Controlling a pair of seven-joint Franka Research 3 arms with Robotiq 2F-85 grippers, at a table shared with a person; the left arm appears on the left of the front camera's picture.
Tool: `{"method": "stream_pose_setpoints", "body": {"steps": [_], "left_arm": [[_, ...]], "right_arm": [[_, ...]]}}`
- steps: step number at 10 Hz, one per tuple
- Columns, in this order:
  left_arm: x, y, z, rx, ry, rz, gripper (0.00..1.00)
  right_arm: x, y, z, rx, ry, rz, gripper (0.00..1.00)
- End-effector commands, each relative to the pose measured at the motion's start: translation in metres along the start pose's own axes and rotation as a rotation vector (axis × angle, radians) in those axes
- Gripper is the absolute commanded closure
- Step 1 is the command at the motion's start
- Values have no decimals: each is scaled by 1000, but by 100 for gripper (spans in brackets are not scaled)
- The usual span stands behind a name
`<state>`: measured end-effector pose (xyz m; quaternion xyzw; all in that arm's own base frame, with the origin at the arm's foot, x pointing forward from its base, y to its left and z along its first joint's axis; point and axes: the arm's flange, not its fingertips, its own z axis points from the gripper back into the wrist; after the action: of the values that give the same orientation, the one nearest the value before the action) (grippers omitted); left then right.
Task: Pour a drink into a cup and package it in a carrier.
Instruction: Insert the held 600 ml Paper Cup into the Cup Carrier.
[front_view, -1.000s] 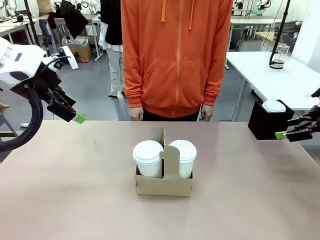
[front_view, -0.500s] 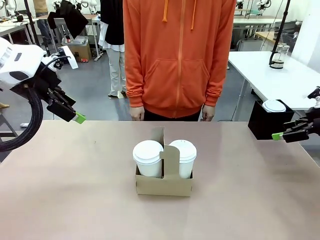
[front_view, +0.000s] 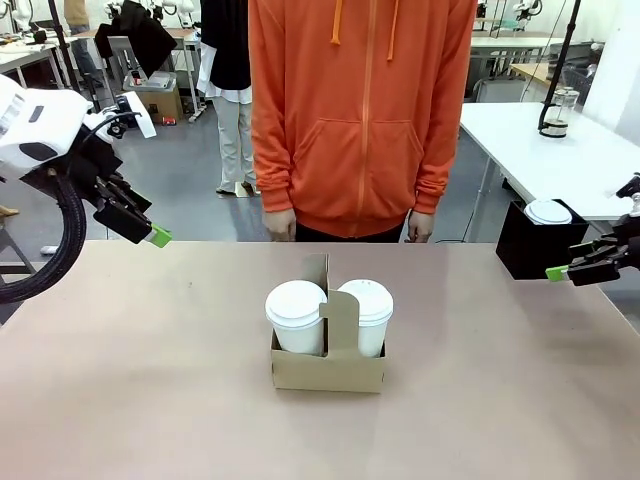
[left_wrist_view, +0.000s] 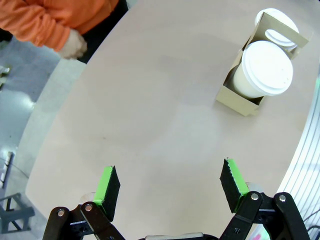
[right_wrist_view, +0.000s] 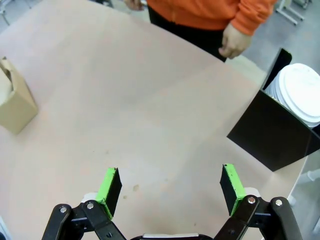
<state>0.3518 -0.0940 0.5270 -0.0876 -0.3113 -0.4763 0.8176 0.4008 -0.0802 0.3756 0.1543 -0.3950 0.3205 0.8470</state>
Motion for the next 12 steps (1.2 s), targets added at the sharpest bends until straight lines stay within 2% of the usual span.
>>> {"method": "stream_pose_setpoints", "body": {"steps": [1, 12], "left_arm": [[-1, -1, 2, 2, 12, 11, 0], [-1, -1, 2, 2, 12, 11, 0]], "right_arm": [[0, -1, 2, -15, 5, 12, 0], [0, -1, 2, -15, 5, 12, 0]]}}
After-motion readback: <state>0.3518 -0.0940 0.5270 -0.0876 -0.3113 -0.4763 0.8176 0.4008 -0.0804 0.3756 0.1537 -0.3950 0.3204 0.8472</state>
